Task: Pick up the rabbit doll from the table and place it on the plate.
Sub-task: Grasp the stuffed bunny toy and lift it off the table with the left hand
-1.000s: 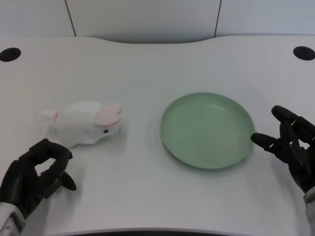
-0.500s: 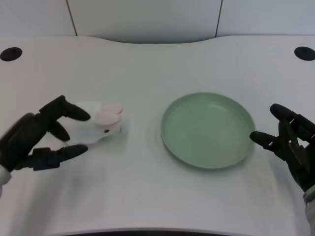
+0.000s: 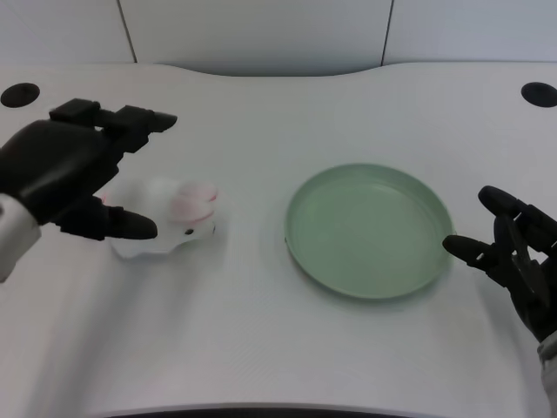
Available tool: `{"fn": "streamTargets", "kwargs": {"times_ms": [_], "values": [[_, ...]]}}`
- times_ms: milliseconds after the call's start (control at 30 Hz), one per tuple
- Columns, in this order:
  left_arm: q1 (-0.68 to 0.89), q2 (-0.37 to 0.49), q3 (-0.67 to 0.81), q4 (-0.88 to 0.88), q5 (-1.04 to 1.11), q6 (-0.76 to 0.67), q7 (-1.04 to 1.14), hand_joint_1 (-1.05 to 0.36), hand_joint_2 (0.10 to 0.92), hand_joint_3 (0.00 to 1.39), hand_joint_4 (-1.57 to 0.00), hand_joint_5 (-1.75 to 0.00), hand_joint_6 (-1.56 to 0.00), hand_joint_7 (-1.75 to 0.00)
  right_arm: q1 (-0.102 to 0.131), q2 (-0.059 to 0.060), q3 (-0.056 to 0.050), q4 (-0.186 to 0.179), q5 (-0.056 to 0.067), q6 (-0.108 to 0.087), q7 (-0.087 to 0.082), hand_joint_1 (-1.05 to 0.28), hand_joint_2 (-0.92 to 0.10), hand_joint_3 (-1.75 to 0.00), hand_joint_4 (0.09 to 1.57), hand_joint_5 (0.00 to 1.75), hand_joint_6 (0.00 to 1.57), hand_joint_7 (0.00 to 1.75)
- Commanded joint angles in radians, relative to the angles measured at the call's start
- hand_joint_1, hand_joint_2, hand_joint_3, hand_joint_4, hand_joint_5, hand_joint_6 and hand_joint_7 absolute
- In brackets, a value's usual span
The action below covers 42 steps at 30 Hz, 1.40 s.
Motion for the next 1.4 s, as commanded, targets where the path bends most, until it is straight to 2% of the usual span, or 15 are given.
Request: {"fn": "streamTargets", "kwargs": {"times_ms": [33, 133, 233, 367, 433, 467, 500, 567, 733, 833, 1000, 1167, 1233, 1333, 1400], "values": [[-0.11, 0.016, -0.074, 0.092, 0.053, 0.074, -0.096, -0.98, 0.921, 0.13, 0.0, -0.19, 0.0, -0.2, 0.01, -0.01, -0.002, -0.007, 0.001, 0.003, -0.007, -0.24, -0.92, -0.45, 0.92, 0.5, 0.95, 0.01], [-0.171, 0.006, -0.121, 0.165, 0.069, 0.106, -0.119, -1.0, 0.921, 0.13, 0.0, -0.1, 0.0, -0.13, 0.015, -0.01, -0.001, -0.01, 0.007, 0.001, 0.002, -0.25, -0.92, -0.45, 0.92, 0.5, 0.95, 0.01], [-0.267, -0.034, -0.193, 0.332, 0.11, 0.131, -0.104, -1.02, 0.921, 0.1, 0.0, -0.09, 0.0, -0.11, 0.025, -0.01, -0.001, -0.014, 0.015, -0.008, 0.023, -0.28, -0.92, -0.42, 0.91, 0.51, 0.96, 0.01], [-0.372, -0.083, -0.262, 0.553, 0.129, 0.127, -0.077, -1.03, 0.921, 0.09, -0.02, -0.1, -0.02, -0.11, 0.041, -0.008, -0.003, -0.026, 0.018, -0.011, 0.033, -0.29, -0.92, -0.4, 0.91, 0.51, 0.95, 0.01], [-0.416, -0.109, -0.288, 0.66, 0.129, 0.125, -0.055, -1.04, 0.921, 0.08, -0.04, -0.11, -0.03, -0.12, 0.048, -0.008, -0.009, -0.024, 0.035, -0.021, 0.062, -0.28, -0.92, -0.4, 0.9, 0.51, 0.95, 0.0], [-0.433, -0.12, -0.297, 0.702, 0.126, 0.126, -0.049, -1.04, 0.921, 0.07, -0.04, -0.12, -0.03, -0.12, 0.049, -0.008, -0.014, -0.02, 0.051, -0.025, 0.082, -0.28, -0.92, -0.39, 0.9, 0.51, 0.95, 0.0], [-0.451, -0.134, -0.31, 0.749, 0.128, 0.127, -0.039, -1.04, 0.921, 0.06, -0.03, -0.12, -0.04, -0.12, 0.052, -0.008, -0.016, -0.016, 0.056, -0.035, 0.097, -0.28, -0.92, -0.39, 0.88, 0.5, 0.94, 0.0], [-0.476, -0.15, -0.329, 0.808, 0.128, 0.121, -0.022, -1.04, 0.921, 0.06, -0.03, -0.12, -0.04, -0.12, 0.053, -0.01, -0.017, -0.009, 0.059, -0.046, 0.11, -0.3, -0.92, -0.36, 0.88, 0.5, 0.94, 0.0], [-0.512, -0.187, -0.36, 0.914, 0.121, 0.114, 0.01, -1.05, 0.921, 0.07, -0.02, -0.12, -0.04, -0.11, 0.067, -0.008, -0.011, -0.024, 0.048, -0.05, 0.109, -0.31, -0.92, -0.37, 0.87, 0.51, 0.94, 0.01], [-0.527, -0.229, -0.376, 0.976, 0.121, 0.119, 0.04, -1.05, 0.921, 0.07, -0.01, -0.12, -0.04, -0.11, 0.075, -0.005, -0.005, -0.045, 0.043, -0.034, 0.093, -0.29, -0.92, -0.39, 0.89, 0.52, 0.95, 0.01], [-0.543, -0.26, -0.411, 1.027, 0.134, 0.132, 0.078, -1.05, 0.917, 0.05, -0.01, -0.13, -0.04, -0.11, 0.078, -0.005, -0.001, -0.055, 0.044, -0.026, 0.083, -0.29, -0.92, -0.4, 0.9, 0.53, 0.95, 0.01], [-0.554, -0.295, -0.456, 1.05, 0.161, 0.154, 0.094, -1.05, 0.916, 0.04, 0.0, -0.11, -0.05, -0.1, 0.084, -0.005, 0.0, -0.053, 0.048, -0.032, 0.087, -0.29, -0.92, -0.39, 0.91, 0.53, 0.95, 0.01], [-0.56, -0.315, -0.483, 1.061, 0.178, 0.169, 0.109, -1.05, 0.919, 0.03, 0.0, -0.09, -0.05, -0.1, 0.091, 0.0, 0.0, -0.067, 0.052, -0.022, 0.08, -0.29, -0.92, -0.38, 0.91, 0.53, 0.96, 0.01], [-0.561, -0.32, -0.494, 1.068, 0.175, 0.176, 0.129, -1.05, 0.916, 0.02, -0.01, -0.1, -0.06, -0.1, 0.095, 0.005, 0.0, -0.086, 0.052, 0.002, 0.055, -0.29, -0.92, -0.36, 0.93, 0.53, 0.98, 0.02], [-0.562, -0.321, -0.498, 1.07, 0.173, 0.176, 0.133, -1.05, 0.917, 0.02, -0.02, -0.1, -0.07, -0.1, 0.097, 0.006, 0.001, -0.092, 0.052, 0.008, 0.05, -0.29, -0.92, -0.35, 0.93, 0.53, 0.98, 0.02]]}}
